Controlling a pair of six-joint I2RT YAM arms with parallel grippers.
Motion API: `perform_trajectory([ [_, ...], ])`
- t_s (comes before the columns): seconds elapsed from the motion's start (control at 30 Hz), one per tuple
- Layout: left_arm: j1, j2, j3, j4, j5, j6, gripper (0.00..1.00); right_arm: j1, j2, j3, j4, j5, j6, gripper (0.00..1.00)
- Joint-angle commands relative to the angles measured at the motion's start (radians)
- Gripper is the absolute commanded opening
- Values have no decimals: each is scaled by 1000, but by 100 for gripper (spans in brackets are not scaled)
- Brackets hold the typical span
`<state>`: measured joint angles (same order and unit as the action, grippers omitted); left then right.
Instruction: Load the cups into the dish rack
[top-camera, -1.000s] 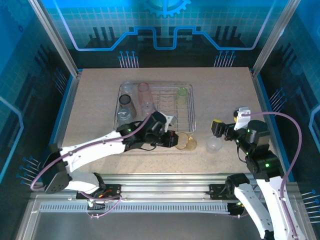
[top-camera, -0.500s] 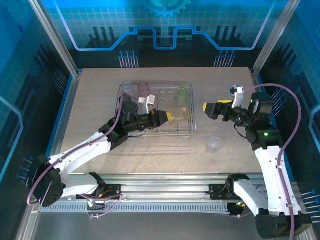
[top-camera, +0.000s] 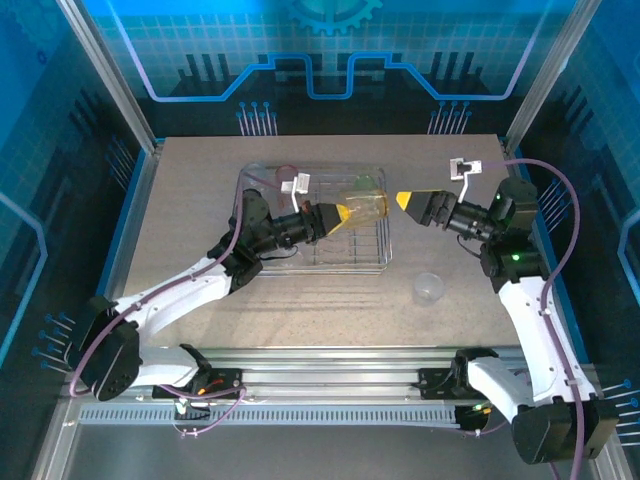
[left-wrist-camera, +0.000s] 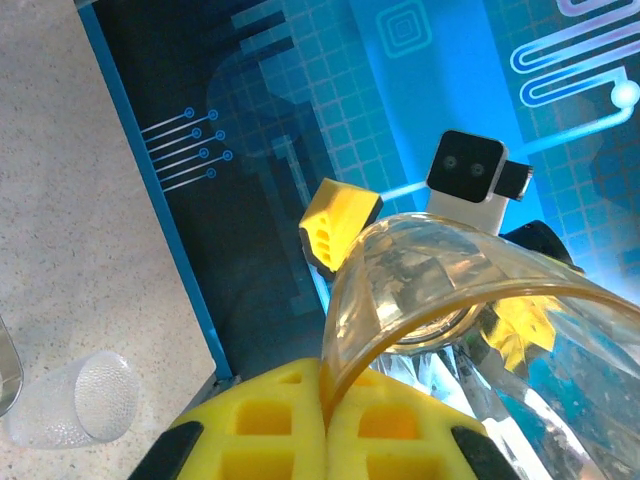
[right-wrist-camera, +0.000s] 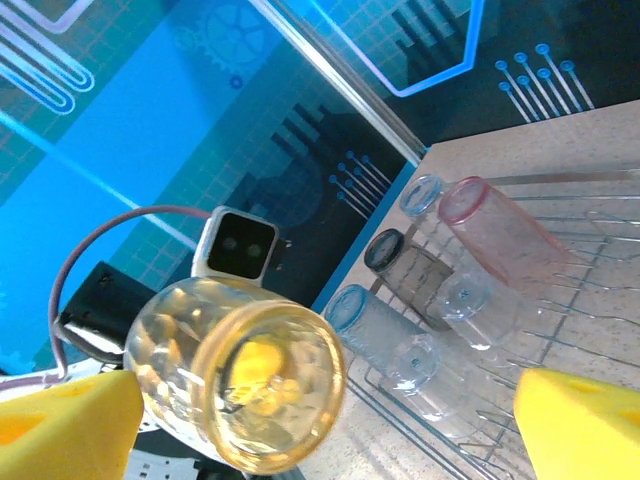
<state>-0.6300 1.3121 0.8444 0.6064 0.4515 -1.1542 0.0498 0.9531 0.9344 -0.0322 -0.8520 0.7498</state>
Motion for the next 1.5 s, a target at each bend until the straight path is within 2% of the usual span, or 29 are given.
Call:
perform_trajectory([
  [0.0, 9, 17, 7, 93, 32, -33, 0, 36, 7, 13, 79, -35, 32, 97],
  [0.6, 8, 34, 29, 99, 40, -33, 0, 140, 89, 24, 72, -14, 22, 95],
  [1.13, 8, 30, 16, 93, 32, -20, 0, 194, 119, -11, 213, 2, 131, 78],
  [1.33, 10, 30, 16, 98, 25, -15, 0, 197, 125, -32, 280, 17, 192, 67],
  [1.47, 10, 30, 17, 105, 25, -14, 0, 202, 134, -37, 296, 18, 212, 66],
])
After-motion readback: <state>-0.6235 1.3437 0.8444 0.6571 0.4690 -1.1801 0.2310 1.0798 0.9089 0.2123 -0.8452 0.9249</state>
